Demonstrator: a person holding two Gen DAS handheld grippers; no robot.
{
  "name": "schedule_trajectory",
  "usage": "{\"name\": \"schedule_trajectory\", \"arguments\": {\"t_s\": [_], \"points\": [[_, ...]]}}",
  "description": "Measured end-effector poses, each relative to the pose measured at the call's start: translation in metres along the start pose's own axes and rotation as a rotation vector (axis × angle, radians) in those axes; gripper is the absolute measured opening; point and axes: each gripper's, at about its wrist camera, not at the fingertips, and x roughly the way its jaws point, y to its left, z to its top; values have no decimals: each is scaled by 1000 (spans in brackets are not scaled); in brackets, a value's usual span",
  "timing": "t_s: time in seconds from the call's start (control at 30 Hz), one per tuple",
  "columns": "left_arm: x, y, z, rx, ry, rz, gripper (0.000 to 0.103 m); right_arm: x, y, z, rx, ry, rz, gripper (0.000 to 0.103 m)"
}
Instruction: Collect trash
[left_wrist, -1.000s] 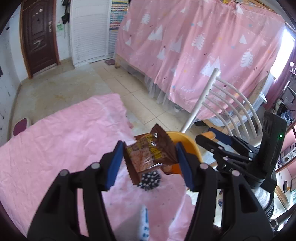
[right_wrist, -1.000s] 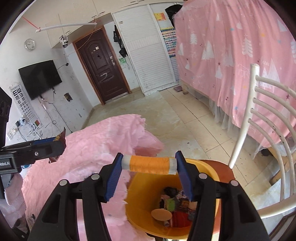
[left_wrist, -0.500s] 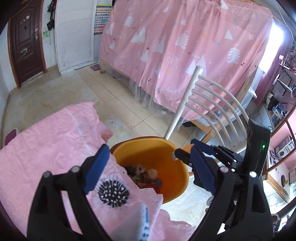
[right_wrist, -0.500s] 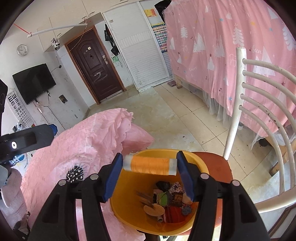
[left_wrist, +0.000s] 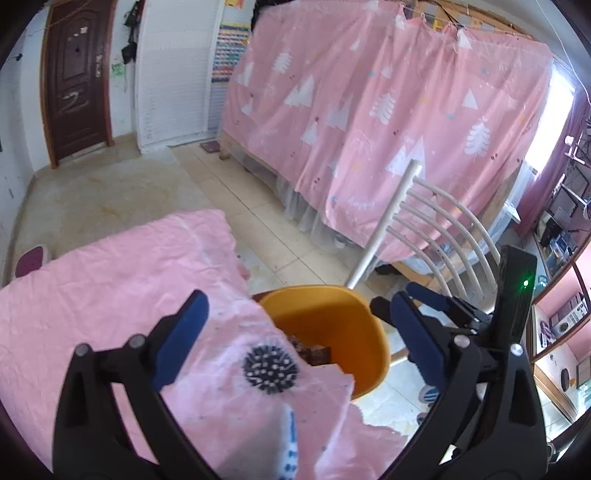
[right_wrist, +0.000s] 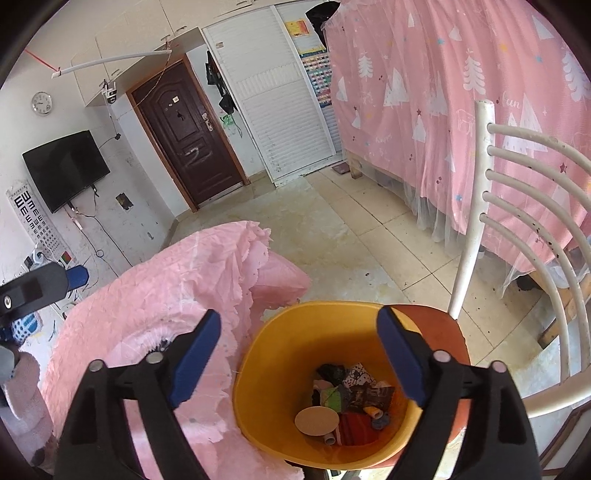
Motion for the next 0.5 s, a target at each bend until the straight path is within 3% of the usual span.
{"name": "schedule_trajectory", "arguments": {"t_s": [0.23,0.5], "points": [[-35,43,-13,-63,-61,57,97,0,48,8,-71,-9,25,87],[-87,97,-35,-139,-153,237,97,4,121,7,-176,-15,88,92]]}}
